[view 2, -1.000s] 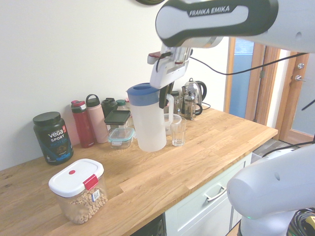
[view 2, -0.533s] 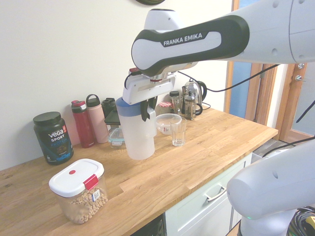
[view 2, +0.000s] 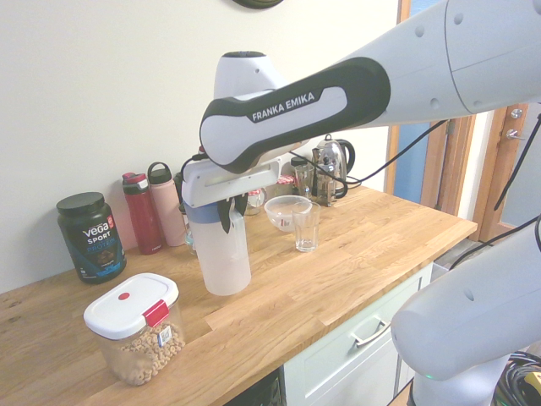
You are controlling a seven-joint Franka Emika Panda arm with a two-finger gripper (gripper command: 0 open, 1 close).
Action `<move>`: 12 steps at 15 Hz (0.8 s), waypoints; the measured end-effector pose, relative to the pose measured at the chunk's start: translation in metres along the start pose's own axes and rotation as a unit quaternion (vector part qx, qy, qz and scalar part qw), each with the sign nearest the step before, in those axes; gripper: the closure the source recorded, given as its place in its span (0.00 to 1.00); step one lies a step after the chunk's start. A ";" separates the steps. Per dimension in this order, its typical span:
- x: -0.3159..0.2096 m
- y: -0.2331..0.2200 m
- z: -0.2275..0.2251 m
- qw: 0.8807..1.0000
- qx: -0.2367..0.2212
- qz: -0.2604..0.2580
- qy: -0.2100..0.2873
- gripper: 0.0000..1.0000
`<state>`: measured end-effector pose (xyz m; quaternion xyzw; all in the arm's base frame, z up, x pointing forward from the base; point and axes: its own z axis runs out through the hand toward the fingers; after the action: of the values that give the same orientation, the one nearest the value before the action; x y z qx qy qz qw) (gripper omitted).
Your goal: Pour me some water
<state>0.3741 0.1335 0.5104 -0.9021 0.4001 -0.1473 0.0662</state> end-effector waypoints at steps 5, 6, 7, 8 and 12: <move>-0.001 -0.003 0.021 1.000 0.000 0.007 -0.001 0.00; -0.001 -0.003 0.021 1.000 0.000 0.007 -0.001 0.00; -0.001 -0.003 0.021 1.000 0.000 0.008 -0.001 0.00; -0.001 -0.002 0.021 1.000 0.000 0.008 -0.001 0.00; 0.001 -0.001 0.022 1.000 -0.005 0.004 0.000 0.00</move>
<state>0.3823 0.1336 0.4902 -0.9008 0.4046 -0.1448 0.0622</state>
